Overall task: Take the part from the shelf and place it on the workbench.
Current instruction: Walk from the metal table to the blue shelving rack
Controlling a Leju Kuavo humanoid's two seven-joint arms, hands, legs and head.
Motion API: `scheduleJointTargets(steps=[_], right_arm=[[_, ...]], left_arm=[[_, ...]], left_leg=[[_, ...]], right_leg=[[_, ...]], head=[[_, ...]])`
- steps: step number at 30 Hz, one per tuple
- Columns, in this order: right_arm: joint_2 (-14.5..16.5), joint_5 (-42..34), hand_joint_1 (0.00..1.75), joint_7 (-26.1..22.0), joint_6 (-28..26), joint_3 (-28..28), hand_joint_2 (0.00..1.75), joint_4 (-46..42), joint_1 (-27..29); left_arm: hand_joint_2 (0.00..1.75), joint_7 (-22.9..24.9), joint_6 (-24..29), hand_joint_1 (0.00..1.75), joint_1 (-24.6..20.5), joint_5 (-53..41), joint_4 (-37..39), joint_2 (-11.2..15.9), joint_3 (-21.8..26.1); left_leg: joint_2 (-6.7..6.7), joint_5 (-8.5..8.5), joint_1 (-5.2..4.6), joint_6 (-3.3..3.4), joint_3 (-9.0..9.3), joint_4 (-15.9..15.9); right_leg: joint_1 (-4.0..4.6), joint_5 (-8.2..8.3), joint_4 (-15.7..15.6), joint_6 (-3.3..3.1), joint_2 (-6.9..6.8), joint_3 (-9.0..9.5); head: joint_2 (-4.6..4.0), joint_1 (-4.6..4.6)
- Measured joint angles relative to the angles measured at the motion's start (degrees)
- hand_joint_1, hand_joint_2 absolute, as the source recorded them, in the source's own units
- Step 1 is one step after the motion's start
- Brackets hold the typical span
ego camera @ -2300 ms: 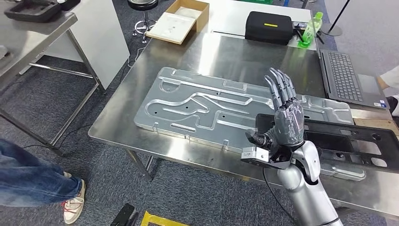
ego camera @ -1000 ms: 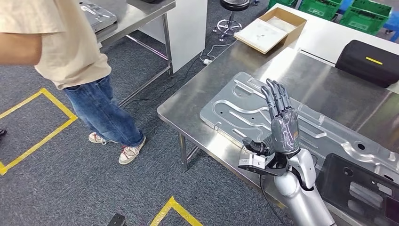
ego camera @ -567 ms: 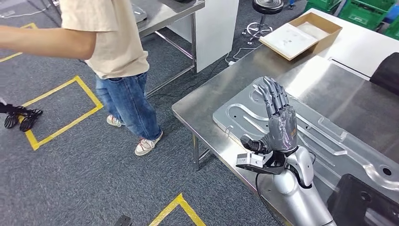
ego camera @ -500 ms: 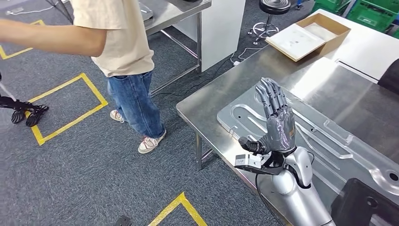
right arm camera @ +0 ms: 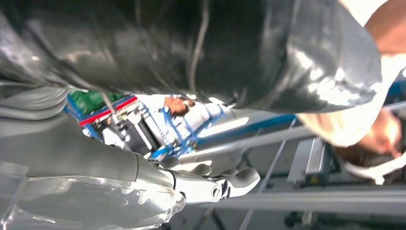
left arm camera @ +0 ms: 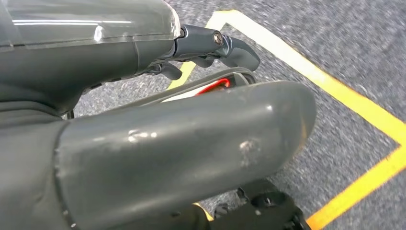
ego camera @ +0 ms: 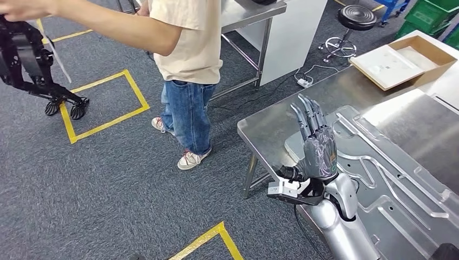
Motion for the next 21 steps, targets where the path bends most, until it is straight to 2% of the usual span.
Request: scheduleJointTargets(steps=[1, 2, 3, 4, 6, 8, 9, 10, 12, 13, 14, 15, 16, 17, 18, 19, 20, 21], right_arm=[[-0.1, 0.0, 0.0, 0.1, 0.0, 0.0, 0.0, 0.0, 0.4], [-0.2, 0.1, 0.0, 0.1, 0.0, 0.0, 0.0, 0.0, 0.7], [-0.3, 0.1, 0.0, 0.1, 0.0, 0.0, 0.0, 0.0, 0.9], [-0.3, 0.1, 0.0, 0.1, -0.1, 0.0, 0.0, 0.0, 1.0], [-0.5, 0.4, 0.0, 0.2, -0.2, 0.0, 0.0, -0.1, 1.2], [-0.6, 0.7, 0.0, 0.2, -0.2, 0.0, 0.0, -0.3, 1.2], [-0.7, 0.8, 0.0, 0.2, -0.2, 0.1, 0.0, -0.4, 1.1], [-0.7, 0.9, 0.0, 0.2, -0.2, 0.1, 0.0, -0.5, 1.0], [-0.9, 1.0, 0.0, 0.3, -0.2, 0.1, 0.0, -0.8, 0.9], [-1.0, 1.0, 0.0, 0.4, -0.2, 0.1, 0.0, -0.9, 0.8], [-1.0, 1.0, 0.0, 0.5, -0.2, 0.1, 0.0, -1.0, 0.8], [-1.1, 1.0, 0.0, 0.5, -0.2, 0.1, 0.0, -1.0, 0.6], [-1.1, 1.0, 0.0, 0.5, -0.1, 0.1, 0.0, -1.0, 0.3], [-1.1, 1.0, 0.0, 0.5, -0.1, 0.2, 0.0, -1.0, -0.1], [-1.1, 0.9, 0.0, 0.5, -0.1, 0.4, 0.0, -1.0, -0.7], [-1.1, 0.9, 0.0, 0.6, -0.1, 0.5, 0.0, -1.0, -1.3], [-1.1, 0.9, 0.0, 0.6, 0.0, 0.6, 0.0, -1.0, -1.8], [-1.1, 0.9, 0.0, 0.6, 0.0, 0.7, 0.0, -1.0, -2.2]], left_arm=[[0.0, -0.1, 0.0, 0.0, 0.1, 0.0, 0.0, -0.1, 0.0], [0.0, -0.3, 0.0, 0.0, 0.2, -0.1, 0.0, -0.2, 0.0], [0.0, -0.5, 0.0, 0.0, 0.2, -0.1, 0.0, -0.4, 0.0], [0.0, -0.7, -0.1, 0.0, 0.2, -0.2, 0.0, -0.5, 0.0], [0.0, -1.1, -0.4, 0.0, 0.2, -0.4, 0.0, -0.7, 0.0], [0.0, -1.3, -0.5, 0.0, 0.3, -0.6, 0.0, -0.7, 0.0], [0.0, -1.3, -0.5, 0.0, 0.4, -0.6, 0.0, -0.7, 0.0], [0.0, -1.4, -0.5, 0.0, 0.5, -0.6, 0.0, -0.8, 0.0], [0.0, -1.7, -0.5, 0.0, 0.2, -0.4, 0.0, -0.8, 0.0], [0.0, -2.0, -0.4, 0.0, 0.0, -0.3, 0.0, -0.8, 0.0], [0.0, -2.2, -0.4, 0.0, -0.1, -0.1, 0.0, -0.8, 0.0], [0.0, -2.5, -0.4, 0.0, -0.1, 0.1, 0.0, -0.8, 0.0], [0.0, -2.7, -0.3, 0.0, -0.2, 0.3, 0.0, -0.8, 0.0], [0.0, -2.9, -0.3, 0.0, -0.2, 0.4, 0.0, -0.8, 0.0], [0.0, -3.1, -0.2, 0.0, -0.4, 0.5, 0.0, -0.7, 0.0], [0.0, -3.3, -0.1, 0.0, -0.6, 0.6, 0.0, -0.7, 0.1], [0.0, -3.5, -0.1, 0.0, -0.8, 0.6, 0.0, -0.7, 0.1], [0.0, -3.6, -0.1, 0.0, -1.0, 0.6, 0.0, -0.7, 0.1]], left_leg=[[-0.78, -0.03, 0.01, -0.04, 0.02, 0.1], [-1.53, -0.08, 0.01, -0.11, 0.02, 0.3], [-2.22, -0.16, -0.02, -0.25, -0.07, 0.5], [-2.88, -0.23, -0.04, -0.44, -0.25, 0.7], [-4.04, -0.21, 0.11, -1.08, -0.77, 0.9], [-4.75, -0.11, 0.28, -1.82, -1.1, 0.9], [-3.93, -0.51, 0.18, -2.13, -1.35, 1.4], [-2.55, -1.46, 0.11, -2.4, -2.04, 3.0], [0.72, -4.83, 0.13, -2.83, -4.94, 9.2], [1.44, -6.45, 0.24, -3.02, -6.77, 12.9], [1.81, -7.3, 0.31, -3.17, -8.08, 15.6], [2.0, -7.08, 0.35, -3.27, -8.46, 16.5], [2.23, -5.81, 0.35, -3.28, -7.66, 15.0], [2.78, -3.87, 0.33, -3.18, -5.83, 11.7], [3.9, -2.34, 0.2, -2.97, -3.67, 7.6], [4.8, -1.27, -0.03, -2.59, -1.9, 4.2], [5.43, -0.79, -0.26, -2.2, -0.82, 2.0], [5.57, -0.86, -0.49, -1.86, -0.5, 1.2]], right_leg=[[-0.01, 1.8, -1.9, -0.13, 0.22, 0.68], [-0.02, 4.1, -5.4, -0.36, 0.8, 2.11], [-0.07, 5.87, -9.0, -0.66, 2.09, 3.66], [-0.13, 6.97, -12.0, -0.9, 3.28, 4.92], [-0.05, 7.2, -14.5, -1.21, 4.58, 5.9], [-0.09, 7.34, -15.0, -1.53, 3.41, 6.18], [-0.22, 7.45, -15.3, -1.79, 2.75, 6.43], [-0.36, 7.54, -15.6, -2.09, 2.0, 6.68], [-0.24, 7.49, -15.8, -2.52, 0.48, 6.93], [-0.11, 7.41, -15.8, -2.65, -0.34, 6.94], [-0.02, 7.32, -15.7, -2.71, -1.15, 6.93], [0.03, 7.2, -15.6, -2.73, -1.95, 6.93], [0.04, 7.06, -15.4, -2.69, -2.66, 6.94], [0.05, 6.88, -15.3, -2.6, -3.29, 6.98], [0.1, 6.69, -15.1, -2.47, -3.86, 7.05], [0.24, 6.51, -15.0, -2.26, -4.37, 7.11], [0.37, 6.39, -14.9, -2.03, -4.89, 7.18], [0.48, 6.31, -14.9, -1.79, -5.39, 7.25]], head=[[0.0, 0.0], [0.0, 0.0], [0.0, 0.0], [0.0, -0.01], [0.0, 0.0], [0.0, 0.01], [0.0, -0.04], [0.0, -0.14], [0.0, -0.32], [0.0, -0.35], [0.0, -0.35], [0.0, -0.35], [0.0, -0.35], [0.0, -0.36], [0.0, -0.36], [0.0, -0.34], [0.0, -0.34], [0.0, -0.33]])
